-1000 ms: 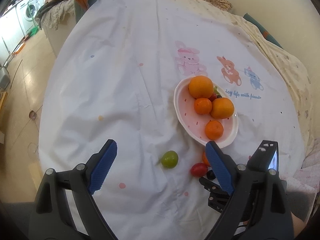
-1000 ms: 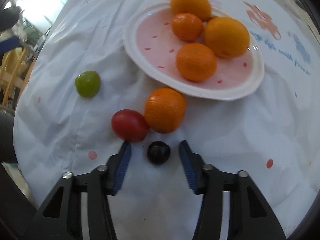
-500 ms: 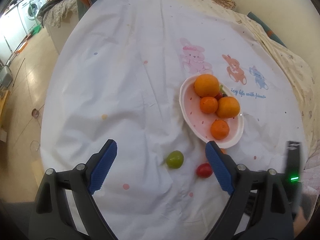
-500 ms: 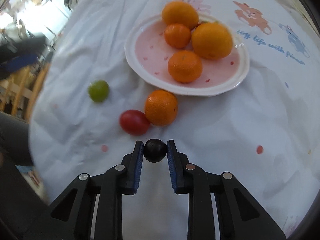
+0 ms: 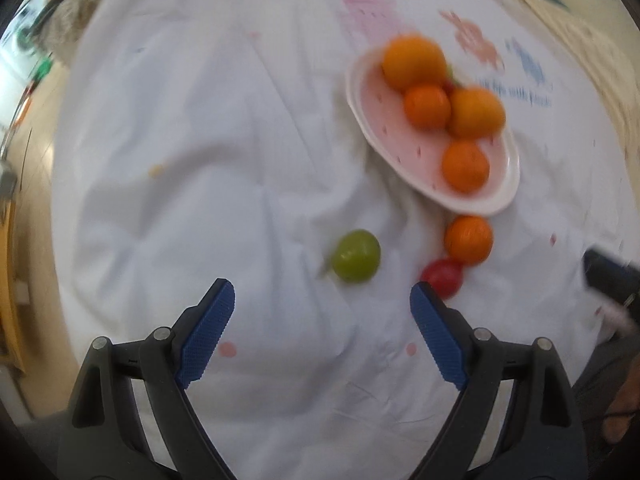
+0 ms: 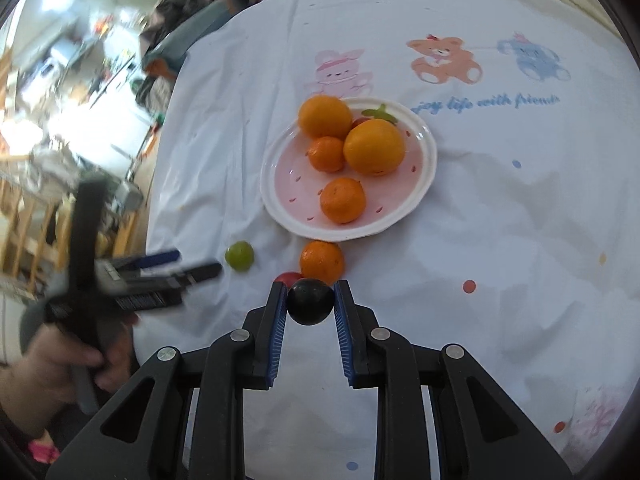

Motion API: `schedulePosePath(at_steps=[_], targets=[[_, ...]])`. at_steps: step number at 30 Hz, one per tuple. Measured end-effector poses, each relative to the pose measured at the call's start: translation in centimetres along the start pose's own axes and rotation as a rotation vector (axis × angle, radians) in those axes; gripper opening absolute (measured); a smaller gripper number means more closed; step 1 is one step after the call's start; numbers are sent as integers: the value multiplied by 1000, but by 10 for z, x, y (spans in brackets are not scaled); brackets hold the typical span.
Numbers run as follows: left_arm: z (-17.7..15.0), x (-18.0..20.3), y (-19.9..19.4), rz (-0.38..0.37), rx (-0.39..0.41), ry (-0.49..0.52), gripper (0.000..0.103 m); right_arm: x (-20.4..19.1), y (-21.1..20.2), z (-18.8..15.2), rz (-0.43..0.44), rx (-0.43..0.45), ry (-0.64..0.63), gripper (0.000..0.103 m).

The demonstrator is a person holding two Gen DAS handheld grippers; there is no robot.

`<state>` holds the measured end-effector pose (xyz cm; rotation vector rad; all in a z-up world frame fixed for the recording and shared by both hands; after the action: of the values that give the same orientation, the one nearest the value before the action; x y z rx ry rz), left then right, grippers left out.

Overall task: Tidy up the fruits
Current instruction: 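Lift the plum with the right tool while the left tool grasps the green lime, then carry the plum with the right tool while the left tool carries the lime to the plate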

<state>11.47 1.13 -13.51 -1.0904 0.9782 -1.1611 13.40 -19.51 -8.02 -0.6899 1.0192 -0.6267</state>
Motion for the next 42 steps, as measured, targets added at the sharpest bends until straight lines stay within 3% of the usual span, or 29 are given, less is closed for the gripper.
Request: schedulePosePath(at_steps=[5,7,9,18,22,29,36,42], targets=[[9,16,12,17,-7,94,76,12,-8,8,17,33,51,25],[12,21,17,22,-11,112,61,15,-9,8,12,33,58,25],[14,26,21,18,-16,125,54,19,-9,7,13,27,72,25],[13,43,29,50,-13,193,48,15,-12,9,28,35,58,25],[12,48,31,76,-1,212,26,15,-9,10,23,26,53,25],[8,47,19,49,26,204,25,14,-9,8,10,22,47,25],[6,42,-28,-48,97,148,25,17,-11,8,1,34,57,25],[19,31,-60,-80,159,116,25,20,-22,15,13,70,66,25]])
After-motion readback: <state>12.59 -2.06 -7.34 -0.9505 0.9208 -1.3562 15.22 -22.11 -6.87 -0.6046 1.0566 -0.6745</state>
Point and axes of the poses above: each gripper's, at about its wrist camera, not at the fingertips, and y roughly the way its jaws point, x to its right, z to its top, the point moved 4 cm from there along y, roughly the way its jaws point, and after that the axes turned 7 degrees about z, right-handed, at the moved point
